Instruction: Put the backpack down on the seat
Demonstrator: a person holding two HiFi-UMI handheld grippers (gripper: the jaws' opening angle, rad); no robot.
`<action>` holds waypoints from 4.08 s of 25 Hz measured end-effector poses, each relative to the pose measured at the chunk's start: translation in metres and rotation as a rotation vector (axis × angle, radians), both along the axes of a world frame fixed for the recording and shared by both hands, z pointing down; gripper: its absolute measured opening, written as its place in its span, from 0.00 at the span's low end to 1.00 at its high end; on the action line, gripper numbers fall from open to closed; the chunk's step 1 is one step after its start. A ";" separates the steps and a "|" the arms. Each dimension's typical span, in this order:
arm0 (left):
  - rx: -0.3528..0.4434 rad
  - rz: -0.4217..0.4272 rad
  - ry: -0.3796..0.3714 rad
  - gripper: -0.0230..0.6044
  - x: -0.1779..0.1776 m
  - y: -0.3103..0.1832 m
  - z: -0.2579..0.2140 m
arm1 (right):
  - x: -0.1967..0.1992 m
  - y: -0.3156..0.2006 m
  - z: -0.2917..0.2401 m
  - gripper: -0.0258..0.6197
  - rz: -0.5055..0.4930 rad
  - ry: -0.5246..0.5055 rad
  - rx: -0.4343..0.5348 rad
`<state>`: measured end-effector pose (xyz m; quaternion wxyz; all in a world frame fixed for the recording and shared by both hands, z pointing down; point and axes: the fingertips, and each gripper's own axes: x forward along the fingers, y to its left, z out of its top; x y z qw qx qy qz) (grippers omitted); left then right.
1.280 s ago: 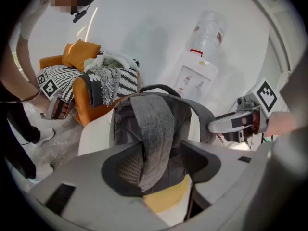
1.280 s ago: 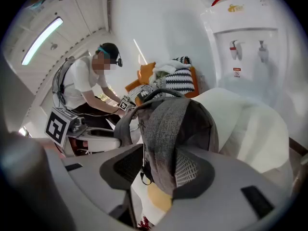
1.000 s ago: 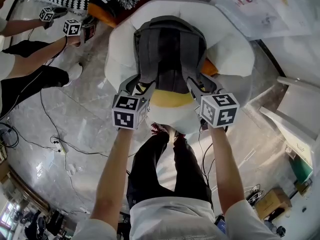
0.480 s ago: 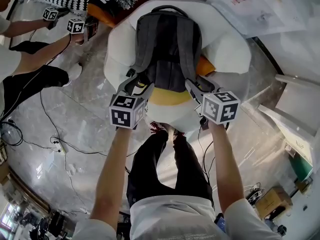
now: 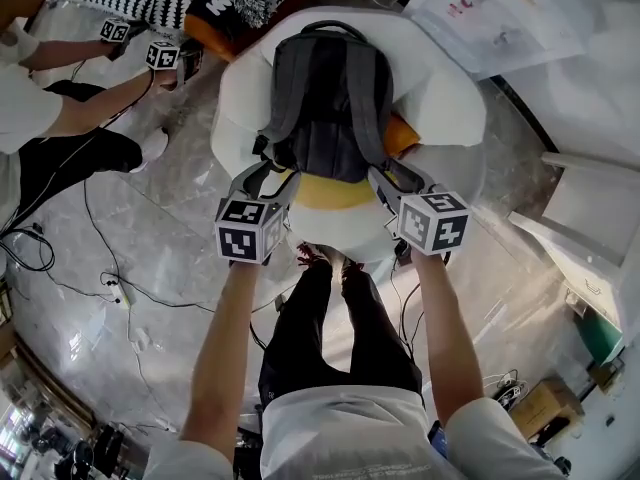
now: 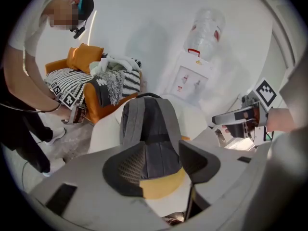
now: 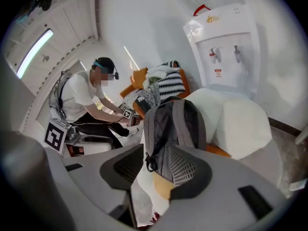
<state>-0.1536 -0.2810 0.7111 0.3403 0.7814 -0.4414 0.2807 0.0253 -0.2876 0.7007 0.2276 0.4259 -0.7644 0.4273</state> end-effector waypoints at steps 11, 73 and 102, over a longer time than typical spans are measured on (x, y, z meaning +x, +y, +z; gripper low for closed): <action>0.074 -0.004 -0.013 0.32 0.008 0.011 -0.053 | 0.015 0.012 -0.055 0.28 -0.017 0.108 0.055; 0.431 -0.135 -0.023 0.03 0.046 0.119 -0.325 | 0.023 0.096 -0.355 0.05 -0.320 0.183 0.603; 0.697 -0.011 -0.018 0.03 0.027 0.090 -0.477 | -0.013 0.079 -0.499 0.04 -0.283 0.155 0.850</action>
